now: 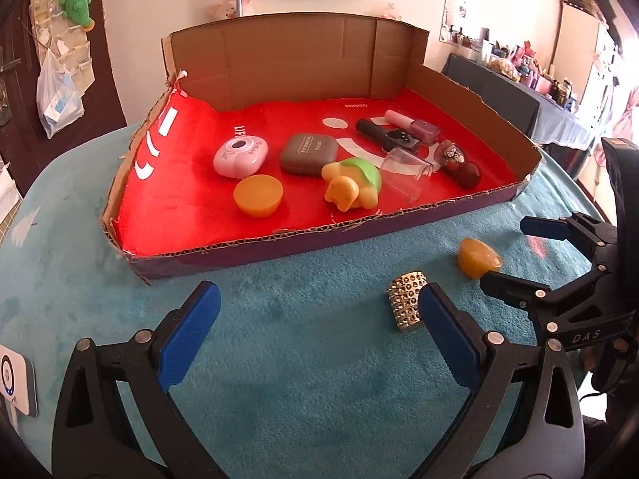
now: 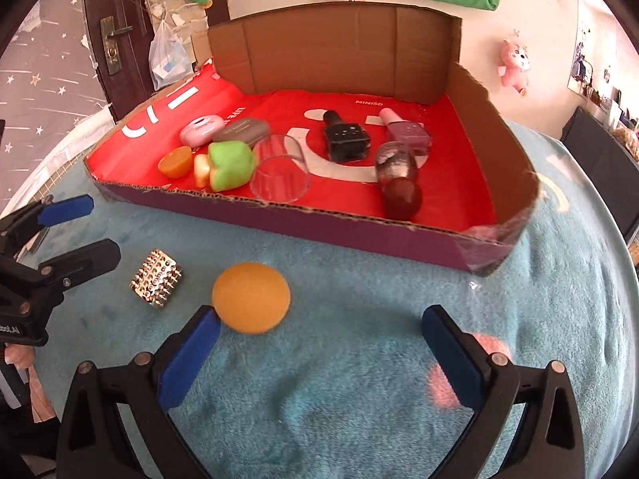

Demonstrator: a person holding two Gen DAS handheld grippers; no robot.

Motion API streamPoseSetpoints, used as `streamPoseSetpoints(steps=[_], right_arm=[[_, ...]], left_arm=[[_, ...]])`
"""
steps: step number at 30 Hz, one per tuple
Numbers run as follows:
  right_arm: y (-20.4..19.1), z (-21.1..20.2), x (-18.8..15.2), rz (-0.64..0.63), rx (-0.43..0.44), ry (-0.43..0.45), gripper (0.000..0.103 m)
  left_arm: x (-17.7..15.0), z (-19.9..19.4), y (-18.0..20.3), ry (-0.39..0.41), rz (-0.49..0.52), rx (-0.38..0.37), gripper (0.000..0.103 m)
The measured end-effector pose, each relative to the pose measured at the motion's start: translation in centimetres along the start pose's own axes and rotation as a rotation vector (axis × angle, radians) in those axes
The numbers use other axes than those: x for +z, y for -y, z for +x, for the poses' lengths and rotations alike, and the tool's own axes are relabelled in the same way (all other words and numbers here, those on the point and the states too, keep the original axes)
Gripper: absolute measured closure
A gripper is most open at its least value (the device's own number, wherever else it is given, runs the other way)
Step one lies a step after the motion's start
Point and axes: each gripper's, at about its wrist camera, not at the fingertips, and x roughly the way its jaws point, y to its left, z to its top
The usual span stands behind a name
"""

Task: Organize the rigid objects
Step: 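Move the left tool toward the gold cylinder while the right tool approaches the orange disc, then grasp the gold studded cylinder with the left tool while the right tool grasps the orange disc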

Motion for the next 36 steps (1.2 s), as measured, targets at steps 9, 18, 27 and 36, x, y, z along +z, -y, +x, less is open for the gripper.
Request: streamPoseSetpoints(steps=[9, 18, 27, 36], right_arm=[[0.5, -0.7, -0.9, -0.023, -0.019, -0.016, 0.000], [-0.3, -0.3, -0.7, -0.042, -0.006, -0.013, 0.000], [-0.3, -0.4, -0.5, -0.053, 0.034, 0.001, 0.002], [-0.1, -0.6, -0.5, -0.055, 0.039, 0.008, 0.006]], left_arm=[[-0.2, 1.3, 1.3, -0.026, 0.032, -0.012, 0.002], [-0.4, 0.0, -1.3, -0.004, 0.016, 0.060, 0.002], [-0.4, 0.7, 0.6, -0.030, 0.035, -0.025, 0.002], [-0.1, 2.7, 1.5, -0.074, 0.009, -0.064, 0.020]])
